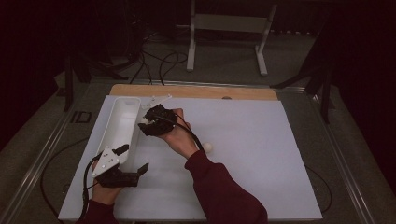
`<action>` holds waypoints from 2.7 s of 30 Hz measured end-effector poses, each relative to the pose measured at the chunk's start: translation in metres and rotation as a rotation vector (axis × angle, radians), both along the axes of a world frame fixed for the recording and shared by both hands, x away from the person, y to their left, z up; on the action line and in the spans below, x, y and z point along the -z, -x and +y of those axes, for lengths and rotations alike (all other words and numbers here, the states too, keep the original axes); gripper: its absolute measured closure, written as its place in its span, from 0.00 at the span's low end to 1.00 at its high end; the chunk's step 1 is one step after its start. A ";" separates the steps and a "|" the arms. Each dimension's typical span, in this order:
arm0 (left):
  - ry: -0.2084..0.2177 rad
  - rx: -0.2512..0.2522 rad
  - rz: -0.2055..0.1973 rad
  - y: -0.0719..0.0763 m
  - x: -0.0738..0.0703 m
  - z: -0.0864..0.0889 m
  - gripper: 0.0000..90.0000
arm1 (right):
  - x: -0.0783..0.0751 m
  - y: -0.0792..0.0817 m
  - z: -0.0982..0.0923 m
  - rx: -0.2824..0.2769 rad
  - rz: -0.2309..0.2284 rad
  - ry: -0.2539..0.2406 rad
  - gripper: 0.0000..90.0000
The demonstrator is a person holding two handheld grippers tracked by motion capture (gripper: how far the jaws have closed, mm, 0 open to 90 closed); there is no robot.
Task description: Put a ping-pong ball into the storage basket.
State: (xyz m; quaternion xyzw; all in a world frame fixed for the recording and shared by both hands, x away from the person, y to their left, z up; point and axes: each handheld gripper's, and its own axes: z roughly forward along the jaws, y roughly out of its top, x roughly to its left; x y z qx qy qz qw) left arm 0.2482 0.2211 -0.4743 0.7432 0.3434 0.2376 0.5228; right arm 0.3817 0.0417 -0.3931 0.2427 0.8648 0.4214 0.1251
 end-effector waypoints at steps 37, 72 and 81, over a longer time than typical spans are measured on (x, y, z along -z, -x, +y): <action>0.007 0.003 0.001 0.000 0.000 0.001 0.03 | -0.003 -0.009 0.020 -0.020 -0.001 -0.002 0.56; 0.015 0.006 0.000 0.000 0.000 0.001 0.03 | -0.004 -0.007 0.044 -0.059 -0.002 -0.019 0.56; 0.016 0.006 0.000 0.000 0.000 0.001 0.03 | -0.006 -0.006 0.051 -0.071 -0.003 -0.020 0.56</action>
